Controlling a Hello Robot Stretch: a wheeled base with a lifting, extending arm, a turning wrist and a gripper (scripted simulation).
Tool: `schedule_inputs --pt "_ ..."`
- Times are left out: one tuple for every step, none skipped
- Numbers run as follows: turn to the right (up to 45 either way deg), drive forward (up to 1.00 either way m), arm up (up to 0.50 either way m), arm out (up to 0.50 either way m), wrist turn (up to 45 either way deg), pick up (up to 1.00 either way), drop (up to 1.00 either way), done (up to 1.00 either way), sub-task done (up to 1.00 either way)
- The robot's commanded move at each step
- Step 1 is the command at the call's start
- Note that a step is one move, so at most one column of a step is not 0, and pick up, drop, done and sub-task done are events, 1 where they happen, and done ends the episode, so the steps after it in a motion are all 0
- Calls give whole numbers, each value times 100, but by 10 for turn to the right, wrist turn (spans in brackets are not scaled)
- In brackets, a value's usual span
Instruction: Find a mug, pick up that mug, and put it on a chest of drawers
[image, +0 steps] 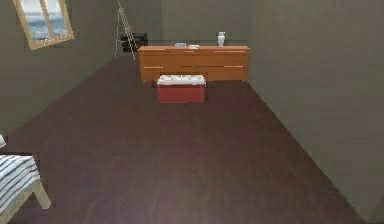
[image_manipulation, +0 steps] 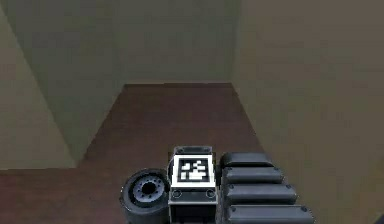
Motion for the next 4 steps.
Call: schedule_inputs --pt "0 20 0 0 0 0 0 0 0" --pt "-240 0 0 0 0 0 0 0 0" --pt "0 100 0 0 0 0 0 0 0" --pt "0 100 0 0 0 0 0 0 0"
